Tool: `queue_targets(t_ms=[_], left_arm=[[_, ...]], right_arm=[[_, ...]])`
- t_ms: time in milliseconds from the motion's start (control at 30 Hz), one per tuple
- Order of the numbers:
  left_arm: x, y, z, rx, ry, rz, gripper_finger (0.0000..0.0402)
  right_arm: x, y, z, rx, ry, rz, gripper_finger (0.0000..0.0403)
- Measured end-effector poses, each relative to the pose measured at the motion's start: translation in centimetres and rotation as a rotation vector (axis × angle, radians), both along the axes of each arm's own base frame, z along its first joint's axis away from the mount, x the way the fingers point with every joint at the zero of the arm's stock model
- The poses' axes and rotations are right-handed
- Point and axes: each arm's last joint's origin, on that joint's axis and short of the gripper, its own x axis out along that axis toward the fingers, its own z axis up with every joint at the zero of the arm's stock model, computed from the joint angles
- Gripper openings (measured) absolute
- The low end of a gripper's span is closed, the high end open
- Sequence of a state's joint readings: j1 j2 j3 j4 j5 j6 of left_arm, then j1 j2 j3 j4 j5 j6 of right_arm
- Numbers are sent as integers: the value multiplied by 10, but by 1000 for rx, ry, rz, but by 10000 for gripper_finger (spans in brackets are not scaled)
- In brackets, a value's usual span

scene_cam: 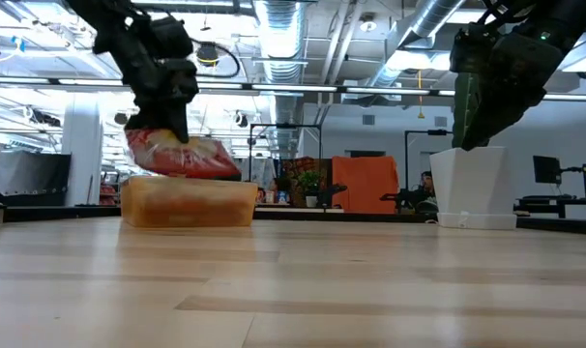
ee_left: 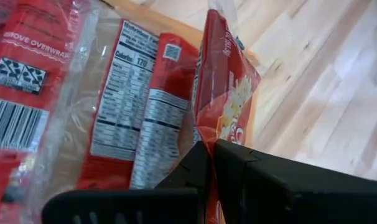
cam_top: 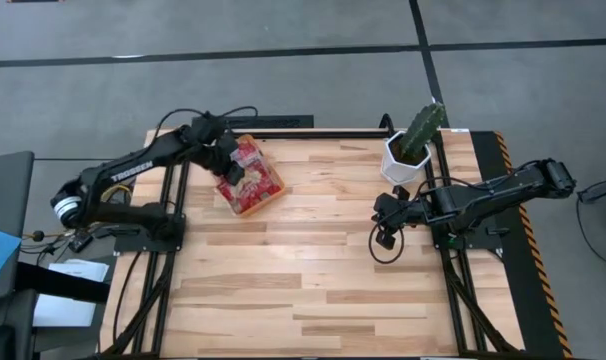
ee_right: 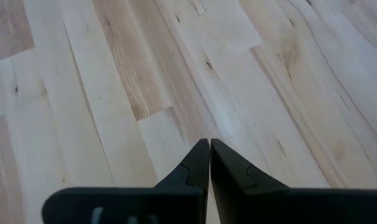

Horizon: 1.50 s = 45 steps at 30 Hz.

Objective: Sort popcorn bags into baskets
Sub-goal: Put the red popcorn bag into the orange bin, then return to Home Position

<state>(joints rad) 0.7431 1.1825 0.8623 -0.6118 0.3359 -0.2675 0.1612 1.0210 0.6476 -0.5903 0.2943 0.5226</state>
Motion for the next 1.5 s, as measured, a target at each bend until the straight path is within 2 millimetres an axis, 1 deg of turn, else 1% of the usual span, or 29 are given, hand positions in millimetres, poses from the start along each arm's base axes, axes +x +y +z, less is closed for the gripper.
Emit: queue_targets(t_ms=[133,233,367,500,633,800,933,1000,1100,1167,1233,1300,1400,1467,1500], left_arm=[[5,10,-13,-17,39,-18,0],[11,17,-21,-24,35,-30,0],[17,23,-28,-23,27,-30,0],[20,25,-34,-34,46,-24,4],[19,26,-35,-25,68,-10,30],[17,28,-32,-22,91,-4,91],[19,32,-13,34,128,22,153],[20,34,0,55,143,33,180],[24,38,28,76,107,29,209],[26,37,48,89,38,-13,219],[28,31,73,130,-54,-76,223],[27,20,99,217,-158,-173,224],[17,-5,133,378,-277,-268,225],[6,-22,147,493,-329,-237,225],[0,-30,150,540,-345,-204,225]], right_arm=[[0,0,0,1,0,-1,42],[0,0,0,1,0,-1,42],[0,0,0,1,0,-1,42],[0,0,0,1,0,0,42],[0,0,0,2,0,1,42],[0,0,0,-4,3,11,42],[0,0,0,-12,4,23,42],[2,0,1,-9,-17,22,42],[6,1,10,-19,-121,54,42],[7,1,21,-42,-215,93,41],[2,1,34,-60,-307,120,36],[-8,-2,48,-72,-404,122,28],[-33,-11,67,-89,-518,78,15],[-55,-16,76,-110,-576,58,11],[-66,-19,81,-124,-613,47,11]])
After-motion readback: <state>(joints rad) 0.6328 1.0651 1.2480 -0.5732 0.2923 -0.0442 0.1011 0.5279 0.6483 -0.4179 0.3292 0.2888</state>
